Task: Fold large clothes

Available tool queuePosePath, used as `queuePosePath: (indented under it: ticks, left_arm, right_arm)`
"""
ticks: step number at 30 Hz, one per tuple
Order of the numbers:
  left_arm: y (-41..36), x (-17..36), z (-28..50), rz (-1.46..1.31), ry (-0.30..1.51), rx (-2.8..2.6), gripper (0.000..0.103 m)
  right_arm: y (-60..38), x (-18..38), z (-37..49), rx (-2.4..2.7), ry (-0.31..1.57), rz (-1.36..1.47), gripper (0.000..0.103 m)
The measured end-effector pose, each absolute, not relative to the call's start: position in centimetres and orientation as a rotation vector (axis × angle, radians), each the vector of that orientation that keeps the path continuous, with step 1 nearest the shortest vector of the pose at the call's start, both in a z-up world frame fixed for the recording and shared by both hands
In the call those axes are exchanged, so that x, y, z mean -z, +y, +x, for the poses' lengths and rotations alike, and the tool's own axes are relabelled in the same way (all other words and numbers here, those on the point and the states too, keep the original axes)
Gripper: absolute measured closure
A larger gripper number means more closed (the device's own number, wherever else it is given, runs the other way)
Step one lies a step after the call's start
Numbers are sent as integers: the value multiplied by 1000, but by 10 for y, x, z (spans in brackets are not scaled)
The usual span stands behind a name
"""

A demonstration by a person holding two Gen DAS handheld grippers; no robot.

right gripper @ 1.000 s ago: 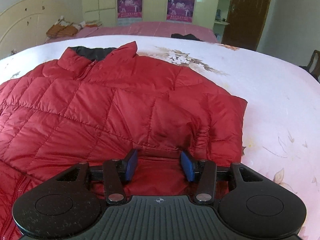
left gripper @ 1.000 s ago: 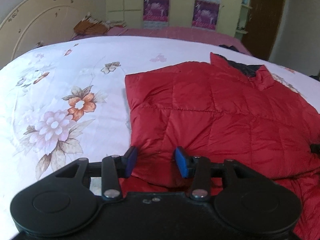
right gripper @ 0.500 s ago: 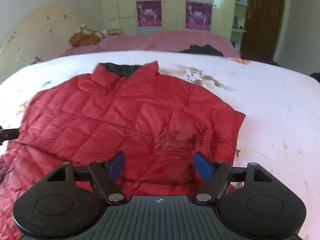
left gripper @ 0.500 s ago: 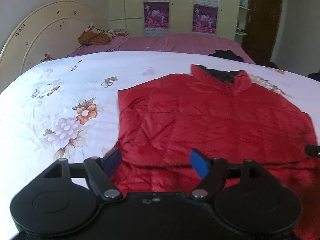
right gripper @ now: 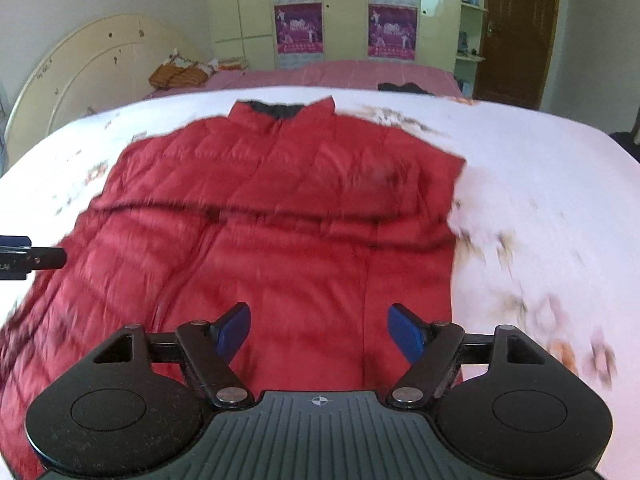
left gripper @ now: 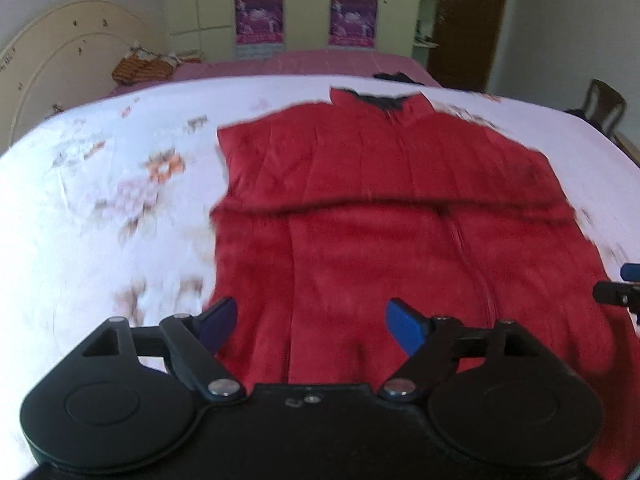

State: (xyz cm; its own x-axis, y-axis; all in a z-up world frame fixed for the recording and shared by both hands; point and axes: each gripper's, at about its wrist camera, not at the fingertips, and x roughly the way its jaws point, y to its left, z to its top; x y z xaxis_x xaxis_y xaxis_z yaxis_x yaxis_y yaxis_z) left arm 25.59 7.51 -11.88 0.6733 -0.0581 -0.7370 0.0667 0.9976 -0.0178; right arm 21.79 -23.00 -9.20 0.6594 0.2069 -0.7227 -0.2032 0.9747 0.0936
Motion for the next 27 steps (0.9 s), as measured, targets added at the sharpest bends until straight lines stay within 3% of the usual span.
queuePosePath:
  ticks: [20,24,27]
  left_arm:
    - [157,151,152,-62,904,18,25]
    - [159,161,143,-117,921,51,35]
    - [158,161,139,-145,924,76,48]
  right_arm:
    - [-303,126,98,3,929,43,28]
    - [-308,132,90,-6,941,91,28]
    - [-308,133,85,-19,944,132,29]
